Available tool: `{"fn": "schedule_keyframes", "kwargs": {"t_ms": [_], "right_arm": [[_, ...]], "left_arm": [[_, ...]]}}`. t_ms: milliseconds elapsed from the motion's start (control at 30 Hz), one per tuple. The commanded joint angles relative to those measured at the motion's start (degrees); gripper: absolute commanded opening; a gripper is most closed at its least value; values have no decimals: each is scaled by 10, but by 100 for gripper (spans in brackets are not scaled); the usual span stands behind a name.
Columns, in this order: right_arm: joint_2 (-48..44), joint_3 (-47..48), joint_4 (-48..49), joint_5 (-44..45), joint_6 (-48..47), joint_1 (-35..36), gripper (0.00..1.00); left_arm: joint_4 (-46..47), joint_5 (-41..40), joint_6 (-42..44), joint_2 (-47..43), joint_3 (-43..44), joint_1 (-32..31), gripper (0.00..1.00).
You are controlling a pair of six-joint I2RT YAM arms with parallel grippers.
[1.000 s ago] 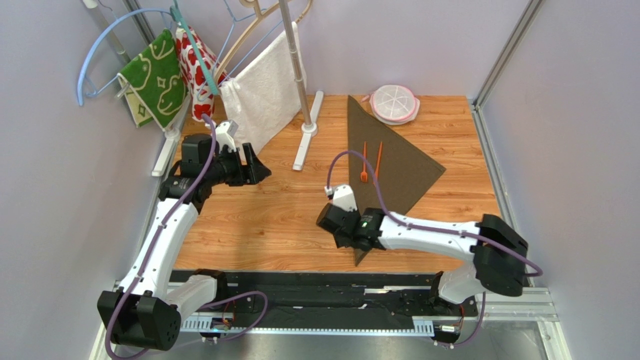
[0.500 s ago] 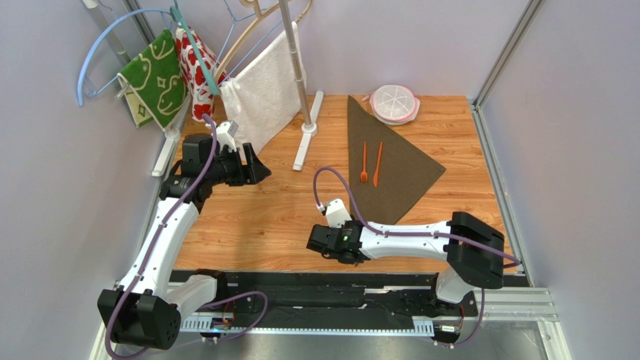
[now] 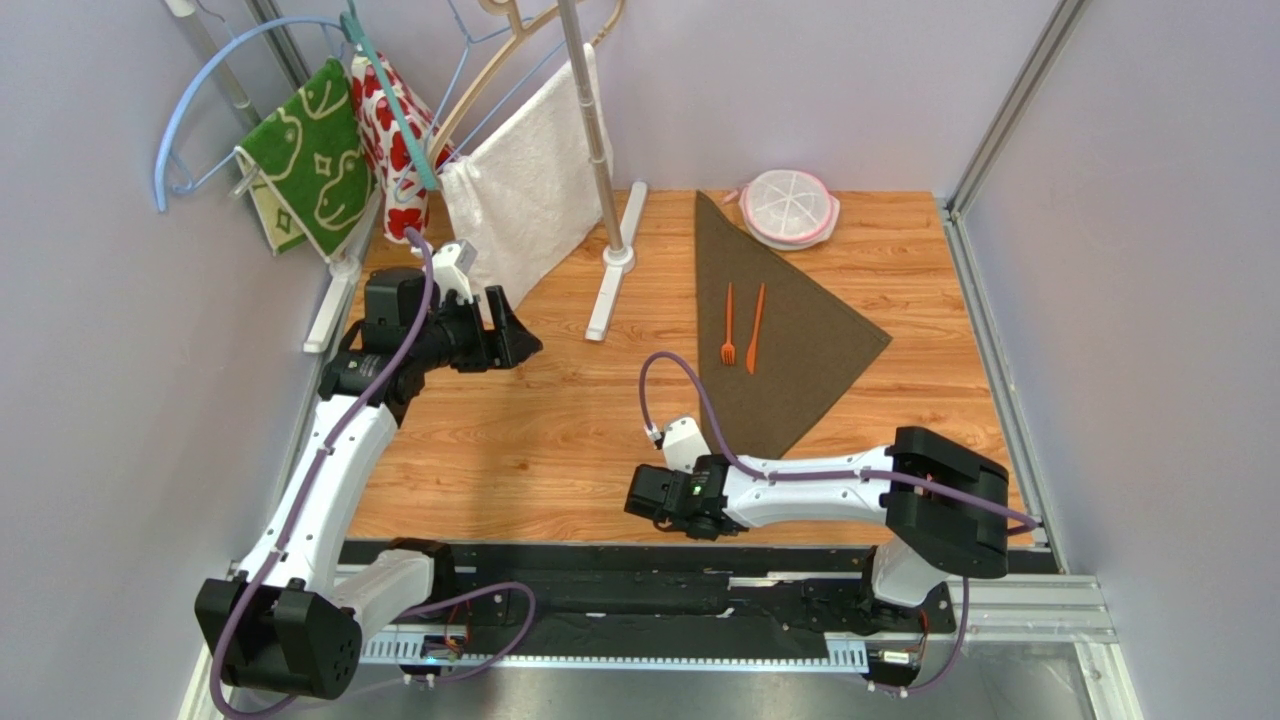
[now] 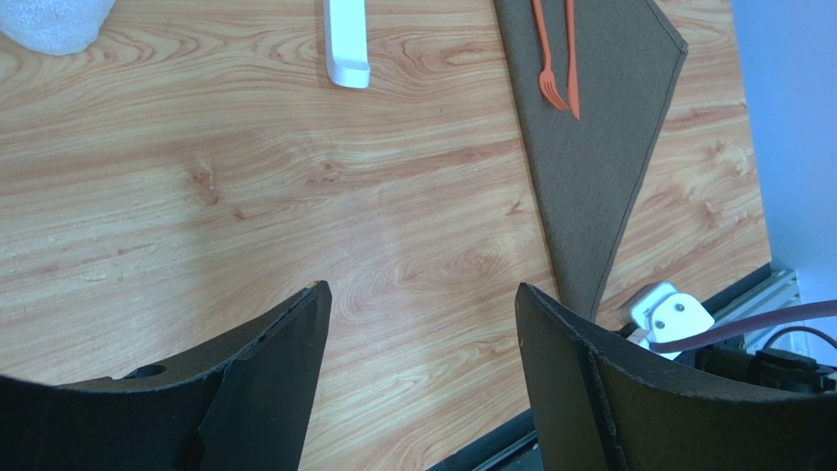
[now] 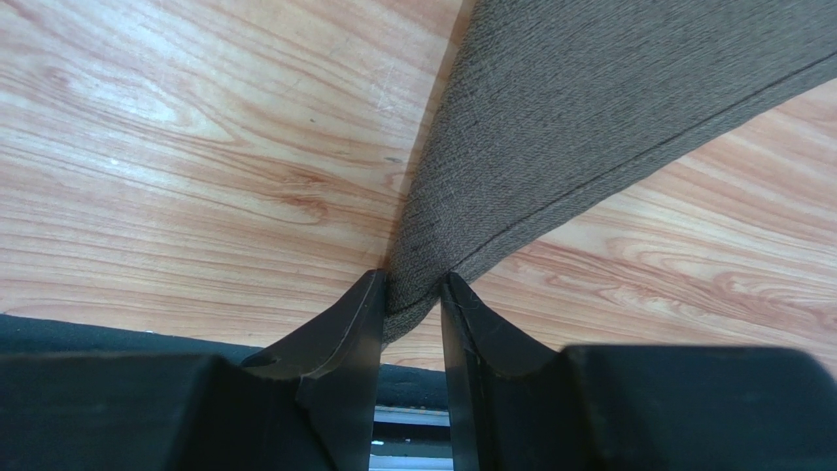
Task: Fold the napkin, place the utensils inside, and roll it up
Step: Fold the napkin
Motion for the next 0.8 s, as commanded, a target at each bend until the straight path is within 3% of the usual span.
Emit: {"fn": "schedule_keyframes", "kwargs": {"t_ms": [0,500,767], "right_arm": [[-17,-3,40,-17,18,3,31],[-20,-36,35,-50,43,3,29],[-20,-44,34,-61,38,3,9]], "left_arm": [[3,7,2,-1,2,-4,78],[4,13,1,-2,2,-4,77],[5,16,2,-4,2,-4,77]]}}
